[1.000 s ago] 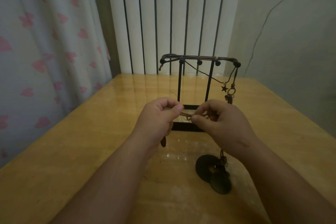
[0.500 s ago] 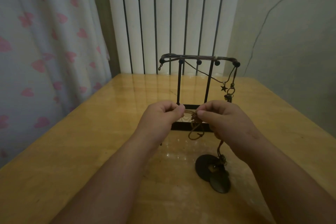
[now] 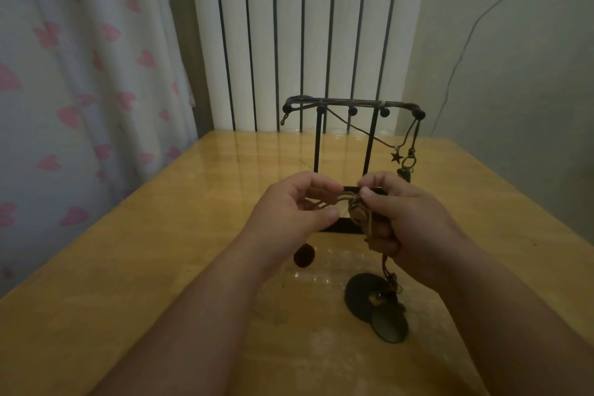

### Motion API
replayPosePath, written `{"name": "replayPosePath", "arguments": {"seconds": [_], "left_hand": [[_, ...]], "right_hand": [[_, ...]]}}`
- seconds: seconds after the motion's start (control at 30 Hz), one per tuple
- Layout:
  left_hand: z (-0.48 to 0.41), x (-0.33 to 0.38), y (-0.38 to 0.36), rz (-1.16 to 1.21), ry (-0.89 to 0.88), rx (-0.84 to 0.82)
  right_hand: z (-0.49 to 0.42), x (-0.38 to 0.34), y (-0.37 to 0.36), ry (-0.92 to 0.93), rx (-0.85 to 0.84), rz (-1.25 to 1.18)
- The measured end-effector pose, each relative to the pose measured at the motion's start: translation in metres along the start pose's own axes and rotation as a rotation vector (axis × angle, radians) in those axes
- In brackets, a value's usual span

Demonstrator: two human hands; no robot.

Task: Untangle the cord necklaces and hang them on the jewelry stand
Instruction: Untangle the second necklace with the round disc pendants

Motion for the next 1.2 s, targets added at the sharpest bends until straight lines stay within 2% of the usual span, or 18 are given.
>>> {"name": "replayPosePath", "arguments": {"seconds": [0.6, 0.73, 0.83, 0.9, 0.93, 1.0, 1.07, 1.2], "left_hand": [[-0.004, -0.003, -0.003, -0.102, -0.016, -0.068], [-0.004, -0.005, -0.003, -0.096, 0.035, -0.054], [-0.004, -0.008, -0.001, -0.068, 0.066, -0.044], [-0.004, -0.008, 0.0, -0.019, 0.093, -0.048], [-0.004, -0.008, 0.0, 0.005, 0.104, -0.048], [-0.004, -0.009, 0.001, 0.046, 0.119, -0.043], [-0.005, -0.01, 0.002, 0.06, 0.123, -0.03], [-0.004, -0.009, 0.001, 0.065, 0.118, -0.018]], "right_hand": [[-0.004, 0.009, -0.005, -0.137, -0.097, -0.039], [-0.004, 0.005, -0.01, -0.143, -0.064, 0.101], [-0.01, 0.003, -0.008, -0.262, -0.001, 0.261], [-0.01, -0.002, -0.001, -0.115, 0.061, 0.46], [-0.01, -0.006, 0.001, 0.009, 0.088, 0.492], [-0.002, -0.011, 0.002, 0.164, 0.112, 0.444], [0.003, -0.015, 0.0, 0.283, 0.108, 0.499], [0.001, -0.012, -0.007, 0.275, 0.075, 0.681]]}}
Point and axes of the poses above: each hand's wrist, its own z-axis away from the middle knuckle, its own y-axis out of the back of the hand, x = y × z, the point moved 4 cm from there along -z, towards the middle knuckle, and after that the axes turned 15 degrees about -x, right-handed, at the moved point
